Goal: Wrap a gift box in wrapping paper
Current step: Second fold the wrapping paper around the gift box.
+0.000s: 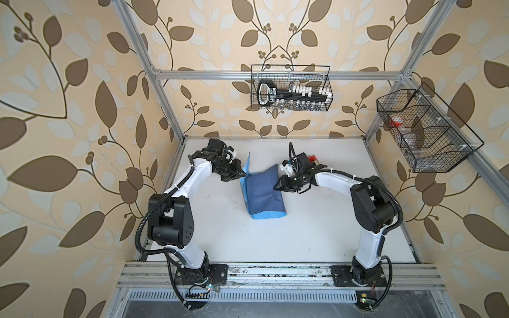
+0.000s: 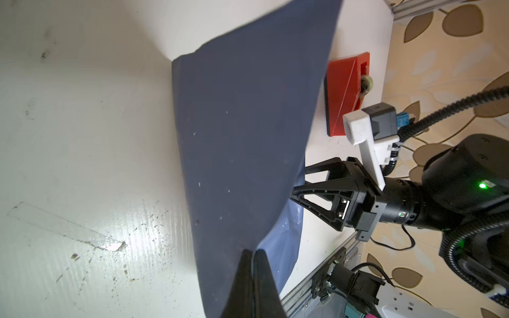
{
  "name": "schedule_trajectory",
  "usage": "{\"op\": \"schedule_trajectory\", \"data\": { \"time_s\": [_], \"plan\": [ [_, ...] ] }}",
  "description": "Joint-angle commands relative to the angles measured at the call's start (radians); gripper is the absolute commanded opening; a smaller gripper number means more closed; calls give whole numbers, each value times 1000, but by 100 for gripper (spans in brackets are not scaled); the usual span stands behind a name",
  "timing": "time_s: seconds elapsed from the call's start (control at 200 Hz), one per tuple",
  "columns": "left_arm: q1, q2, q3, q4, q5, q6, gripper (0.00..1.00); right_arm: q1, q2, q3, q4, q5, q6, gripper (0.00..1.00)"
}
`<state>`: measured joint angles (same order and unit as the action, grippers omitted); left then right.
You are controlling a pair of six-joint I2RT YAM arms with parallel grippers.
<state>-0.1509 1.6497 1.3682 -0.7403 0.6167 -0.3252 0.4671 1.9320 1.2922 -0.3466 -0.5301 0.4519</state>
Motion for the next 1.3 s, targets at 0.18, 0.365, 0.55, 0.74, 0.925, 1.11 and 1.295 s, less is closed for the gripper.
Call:
{"op": "schedule_trajectory", "data": {
  "time_s": [0.18, 0.365, 0.55, 0.74, 0.925, 1.11, 1.295],
  "plan": [
    [-122, 57, 50, -90, -137, -40, 0, 10, 67, -14, -97, 114, -31, 40],
    [-167, 115, 78, -89, -185, -82, 0, 13, 64, -16, -101, 118, -32, 41],
    [-203, 148, 126, -104, -222, -121, 0, 13, 61, -19, -107, 124, -33, 40],
    [-239, 206, 196, -117, -201, -147, 0, 18, 63, -16, -109, 125, -32, 40],
    [-301, 259, 239, -111, -189, -164, 0, 25, 65, -13, -110, 127, -29, 40],
    [-348, 303, 316, -111, -199, -169, 0, 30, 60, -13, -110, 128, -25, 40],
    [-359, 340, 371, -108, -187, -187, 0, 34, 58, -16, -108, 128, -23, 40]
  ]
}}
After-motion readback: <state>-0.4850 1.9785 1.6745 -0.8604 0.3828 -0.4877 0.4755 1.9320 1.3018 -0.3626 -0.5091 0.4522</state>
